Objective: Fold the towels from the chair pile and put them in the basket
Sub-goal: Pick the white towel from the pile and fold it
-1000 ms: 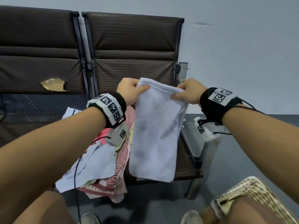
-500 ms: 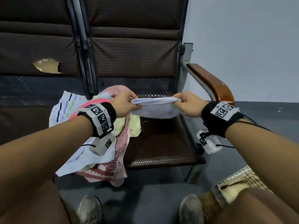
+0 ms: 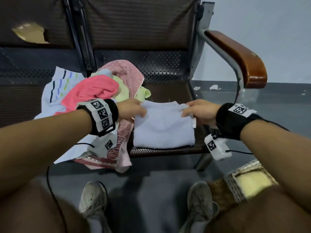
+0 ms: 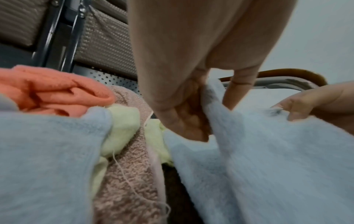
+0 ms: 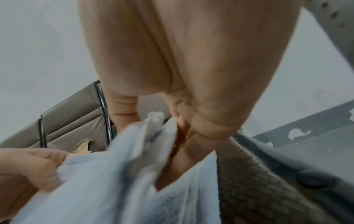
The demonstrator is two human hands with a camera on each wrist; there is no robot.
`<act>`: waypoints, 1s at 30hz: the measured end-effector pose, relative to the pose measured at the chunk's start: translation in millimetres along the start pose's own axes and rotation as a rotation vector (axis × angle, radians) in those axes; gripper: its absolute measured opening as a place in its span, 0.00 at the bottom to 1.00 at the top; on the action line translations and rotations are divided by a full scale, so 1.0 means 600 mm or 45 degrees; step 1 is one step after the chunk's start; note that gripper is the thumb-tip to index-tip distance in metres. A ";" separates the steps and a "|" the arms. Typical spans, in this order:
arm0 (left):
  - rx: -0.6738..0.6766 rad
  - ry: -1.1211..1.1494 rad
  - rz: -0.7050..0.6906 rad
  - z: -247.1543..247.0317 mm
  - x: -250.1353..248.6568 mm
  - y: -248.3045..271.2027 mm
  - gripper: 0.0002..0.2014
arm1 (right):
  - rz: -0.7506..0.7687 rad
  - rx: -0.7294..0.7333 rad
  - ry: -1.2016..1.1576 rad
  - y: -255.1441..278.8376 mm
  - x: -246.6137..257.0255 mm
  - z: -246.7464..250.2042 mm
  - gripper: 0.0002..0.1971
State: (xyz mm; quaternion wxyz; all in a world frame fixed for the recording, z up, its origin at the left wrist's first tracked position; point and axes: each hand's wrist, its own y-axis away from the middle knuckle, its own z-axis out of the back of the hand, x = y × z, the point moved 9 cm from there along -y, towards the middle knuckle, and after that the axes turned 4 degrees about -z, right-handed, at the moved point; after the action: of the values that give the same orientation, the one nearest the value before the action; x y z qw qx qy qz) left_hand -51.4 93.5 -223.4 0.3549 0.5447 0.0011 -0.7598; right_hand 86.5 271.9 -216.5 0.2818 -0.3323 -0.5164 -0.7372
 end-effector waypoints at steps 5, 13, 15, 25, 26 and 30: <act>-0.369 0.140 -0.076 0.043 0.003 -0.056 0.16 | 0.208 -0.546 0.065 -0.054 0.023 0.063 0.10; -0.609 -0.137 -0.085 0.051 0.003 -0.085 0.23 | 0.230 -0.651 0.590 -0.099 0.037 0.058 0.25; -0.489 -0.103 -0.177 0.033 -0.002 -0.071 0.12 | 0.402 -0.610 0.821 -0.076 0.056 0.031 0.20; -0.056 -0.739 -0.359 -0.056 0.030 -0.006 0.34 | 0.402 -0.129 1.431 -0.008 -0.003 -0.064 0.31; -0.100 -0.733 -0.372 -0.050 0.026 -0.005 0.29 | 0.429 -0.150 1.437 -0.005 0.002 -0.064 0.22; -0.248 -0.621 -0.336 -0.016 0.012 -0.002 0.07 | 0.503 -0.268 1.293 0.014 0.032 -0.044 0.07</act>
State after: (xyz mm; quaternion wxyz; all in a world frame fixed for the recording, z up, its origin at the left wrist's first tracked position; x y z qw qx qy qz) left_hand -45.1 94.3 -233.5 0.2936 0.3045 0.0596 -0.9041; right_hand 75.8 242.7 -203.2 0.5934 -0.0522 -0.1672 -0.7856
